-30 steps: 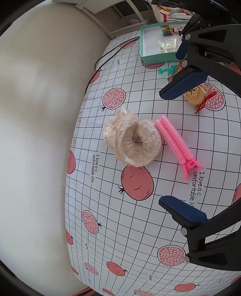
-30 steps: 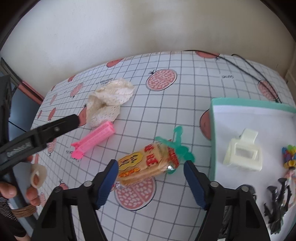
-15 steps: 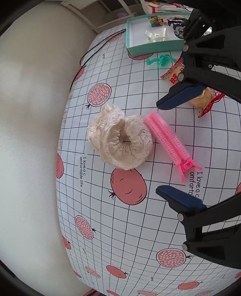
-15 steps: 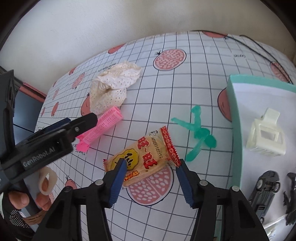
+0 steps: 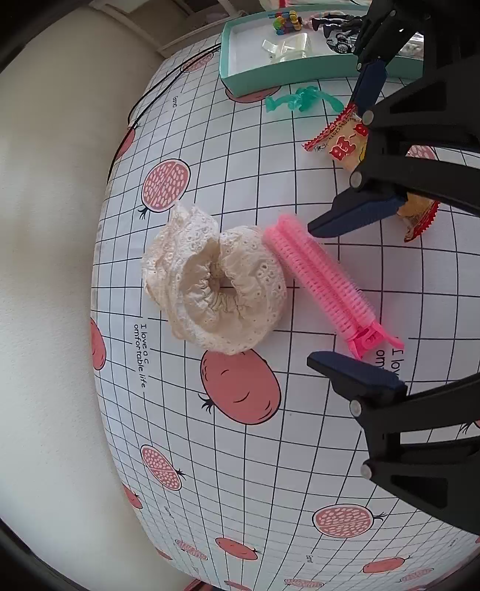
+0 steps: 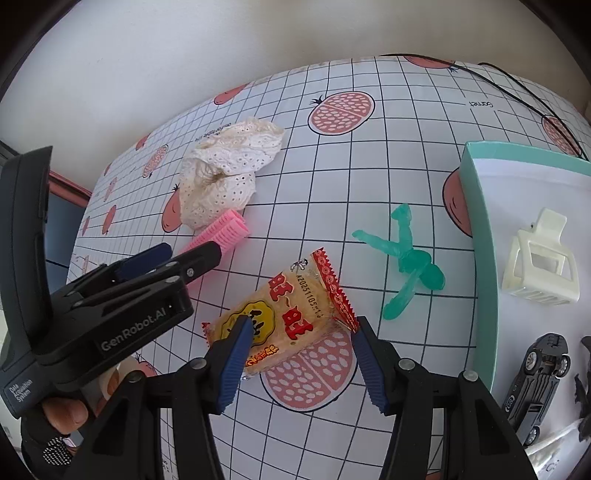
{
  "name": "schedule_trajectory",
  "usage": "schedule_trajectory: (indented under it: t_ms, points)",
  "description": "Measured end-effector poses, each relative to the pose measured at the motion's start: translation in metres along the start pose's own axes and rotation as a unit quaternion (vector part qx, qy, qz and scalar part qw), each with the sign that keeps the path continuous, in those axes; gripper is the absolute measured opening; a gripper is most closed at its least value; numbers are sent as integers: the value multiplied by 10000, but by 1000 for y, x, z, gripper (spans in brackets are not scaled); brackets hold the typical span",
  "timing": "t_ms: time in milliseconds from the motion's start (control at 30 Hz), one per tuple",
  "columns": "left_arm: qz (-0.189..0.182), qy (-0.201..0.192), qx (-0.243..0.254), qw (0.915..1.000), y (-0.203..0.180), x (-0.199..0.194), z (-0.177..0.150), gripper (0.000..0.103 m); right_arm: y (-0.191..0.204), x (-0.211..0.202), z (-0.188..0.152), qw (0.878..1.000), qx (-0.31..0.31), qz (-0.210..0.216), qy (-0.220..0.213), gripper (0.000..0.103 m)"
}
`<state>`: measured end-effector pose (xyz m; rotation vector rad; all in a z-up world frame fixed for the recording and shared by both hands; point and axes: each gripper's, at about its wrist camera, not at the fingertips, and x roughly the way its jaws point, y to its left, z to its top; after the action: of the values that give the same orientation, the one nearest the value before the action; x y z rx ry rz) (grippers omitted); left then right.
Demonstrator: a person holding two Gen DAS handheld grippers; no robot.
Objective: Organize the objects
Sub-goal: 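Grasp the pink roller clip with the left tool while the right tool approaches the rice-cracker packet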
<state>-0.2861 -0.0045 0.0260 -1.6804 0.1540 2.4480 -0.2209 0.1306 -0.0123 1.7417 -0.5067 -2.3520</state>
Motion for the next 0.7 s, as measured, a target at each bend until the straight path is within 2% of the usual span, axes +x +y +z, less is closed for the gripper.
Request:
schedule_trajectory:
  t_ms: [133,500,700]
  points:
    - [-86,21,-16,10000,-2,1,1,56,0,1,0,10000,62,-38,34,61]
    - [-19,194,16,9998,-8,-1,-4,43,-3,-9,0,9995,324,52,-8,68]
    - [-125,321,-209,9992,0,-3,-7,36,0,-3,-3,9989,465,68,37,70]
